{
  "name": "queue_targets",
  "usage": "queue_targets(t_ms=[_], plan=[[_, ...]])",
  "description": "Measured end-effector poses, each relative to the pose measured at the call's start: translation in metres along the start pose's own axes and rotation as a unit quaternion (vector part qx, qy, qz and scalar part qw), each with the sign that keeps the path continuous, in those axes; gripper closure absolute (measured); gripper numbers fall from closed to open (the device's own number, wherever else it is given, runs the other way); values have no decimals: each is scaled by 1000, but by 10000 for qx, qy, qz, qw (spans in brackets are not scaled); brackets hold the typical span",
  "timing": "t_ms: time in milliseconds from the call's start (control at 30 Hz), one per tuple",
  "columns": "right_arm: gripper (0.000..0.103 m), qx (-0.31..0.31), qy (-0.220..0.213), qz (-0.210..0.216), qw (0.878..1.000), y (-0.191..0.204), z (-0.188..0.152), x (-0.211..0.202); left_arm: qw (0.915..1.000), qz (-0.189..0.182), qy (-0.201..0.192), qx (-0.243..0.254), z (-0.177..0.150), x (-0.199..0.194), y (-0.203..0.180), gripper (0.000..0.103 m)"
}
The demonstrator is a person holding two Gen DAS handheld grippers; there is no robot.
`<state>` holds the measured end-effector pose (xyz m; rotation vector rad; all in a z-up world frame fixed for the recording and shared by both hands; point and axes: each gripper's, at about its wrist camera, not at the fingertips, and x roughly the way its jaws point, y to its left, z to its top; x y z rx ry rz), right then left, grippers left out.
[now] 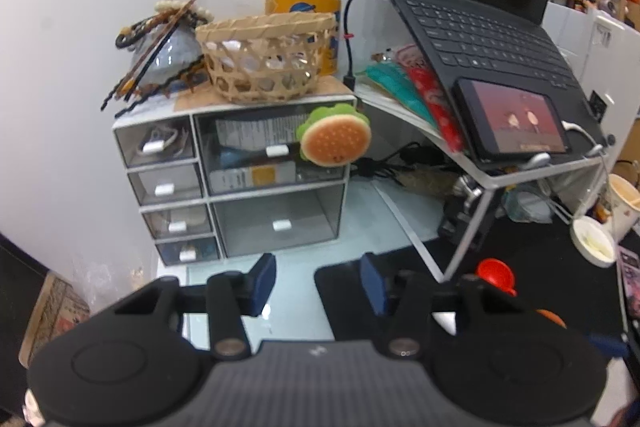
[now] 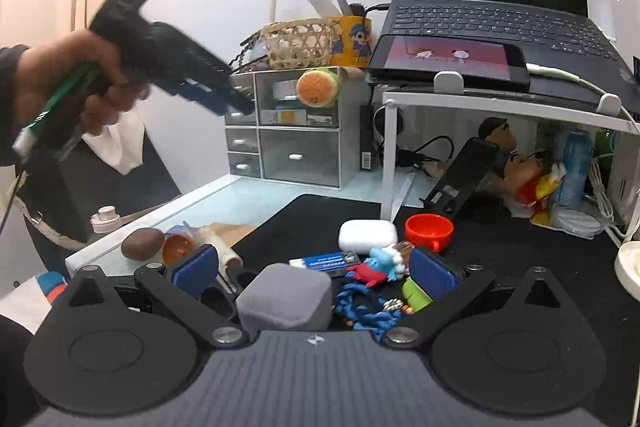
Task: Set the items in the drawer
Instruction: 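Move the left tool toward the clear acrylic drawer under the drawer unit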
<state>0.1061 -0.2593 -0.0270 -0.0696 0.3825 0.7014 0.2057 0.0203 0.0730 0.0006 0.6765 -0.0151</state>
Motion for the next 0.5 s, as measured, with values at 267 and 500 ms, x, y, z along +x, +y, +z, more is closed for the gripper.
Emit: queue_targets(t_ms=[267, 500], plan=[[1, 160, -76, -56, 9998, 1, -13, 5, 9995, 165, 116, -260, 10, 38, 4, 56], [14, 319, -328, -80, 9989, 12, -28, 12, 9985, 369, 153, -364, 9, 67, 13, 56]])
